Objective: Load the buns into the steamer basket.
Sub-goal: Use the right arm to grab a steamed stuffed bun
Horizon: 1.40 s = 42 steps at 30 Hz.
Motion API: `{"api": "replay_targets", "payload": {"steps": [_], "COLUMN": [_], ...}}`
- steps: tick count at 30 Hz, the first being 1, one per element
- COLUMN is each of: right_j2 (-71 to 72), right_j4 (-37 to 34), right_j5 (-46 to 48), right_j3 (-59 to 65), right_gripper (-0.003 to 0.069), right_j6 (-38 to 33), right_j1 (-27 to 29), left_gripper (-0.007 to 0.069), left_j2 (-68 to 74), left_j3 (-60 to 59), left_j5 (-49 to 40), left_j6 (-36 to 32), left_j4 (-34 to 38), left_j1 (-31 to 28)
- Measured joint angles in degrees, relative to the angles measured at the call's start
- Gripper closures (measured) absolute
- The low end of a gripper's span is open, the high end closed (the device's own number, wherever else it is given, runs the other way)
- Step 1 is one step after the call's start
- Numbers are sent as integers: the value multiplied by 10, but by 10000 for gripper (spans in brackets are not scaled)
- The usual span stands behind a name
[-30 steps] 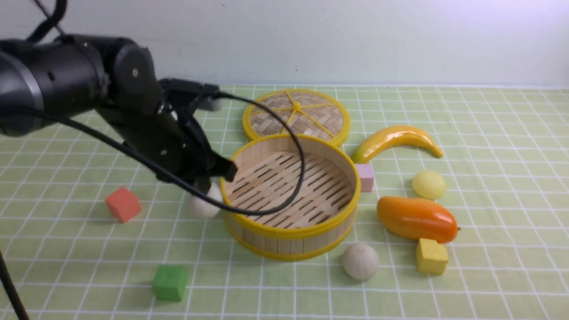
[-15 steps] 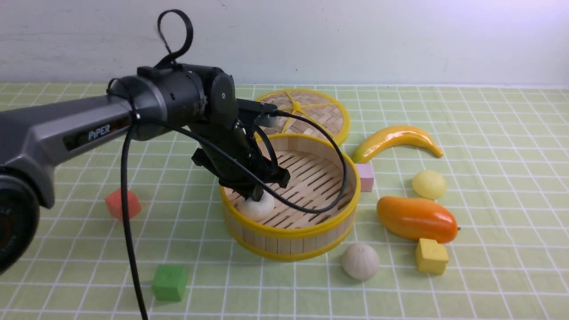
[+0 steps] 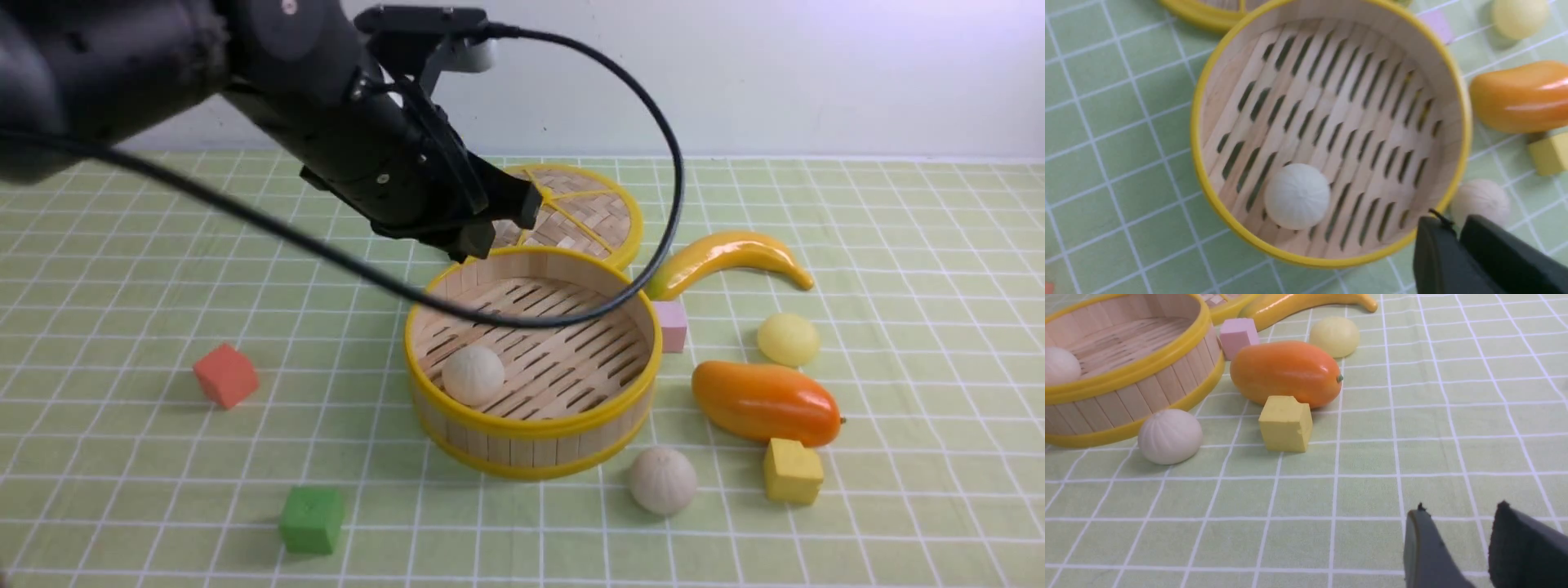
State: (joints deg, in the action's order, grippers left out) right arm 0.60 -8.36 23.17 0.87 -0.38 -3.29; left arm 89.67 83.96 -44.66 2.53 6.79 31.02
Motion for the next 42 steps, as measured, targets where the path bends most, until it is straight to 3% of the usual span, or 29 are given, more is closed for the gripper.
{"api": "replay_targets", "payload": {"steps": [11, 16, 17, 21, 25, 27, 33, 38, 41, 42], "right_j2": [0, 0, 0, 0, -36, -133, -409, -597, -690, -746], "right_j4": [-1, -129, -185, -251, -251, -222, -154, -141, -134, -122], "right_j5": [-20, -94, -116, -153, -66, 60, 280, 337, 335, 326], "right_j3": [2, 7, 7, 2, -67, -167, -375, -480, -531, -566], "right_gripper": [418, 418, 418, 418, 431, 450, 470, 470, 470, 470], "right_j6": [4, 88, 121, 147, 134, 89, -28, -52, -54, -54], "right_j1": [0, 0, 0, 1, 1, 1, 1, -27, -79, -122], "left_gripper": [638, 638, 638, 638, 638, 638, 638, 638, 638, 638], "left_j2": [-256, -388, -424, -504, -536, -537, -537, -537, -537, -537], "left_j3": [-354, -502, -535, -600, -629, -635, -635, -635, -635, -635], "left_j5": [215, 289, 310, 361, 386, 393, 413, 414, 414, 414], "left_j6": [1, 3, 3, 3, 3, 3, 3, 3, 3, 3], "left_j4": [10, 50, 64, 92, 97, 99, 99, 99, 99, 99], "left_j1": [59, 59, 59, 59, 59, 59, 59, 59, 59, 59]}}
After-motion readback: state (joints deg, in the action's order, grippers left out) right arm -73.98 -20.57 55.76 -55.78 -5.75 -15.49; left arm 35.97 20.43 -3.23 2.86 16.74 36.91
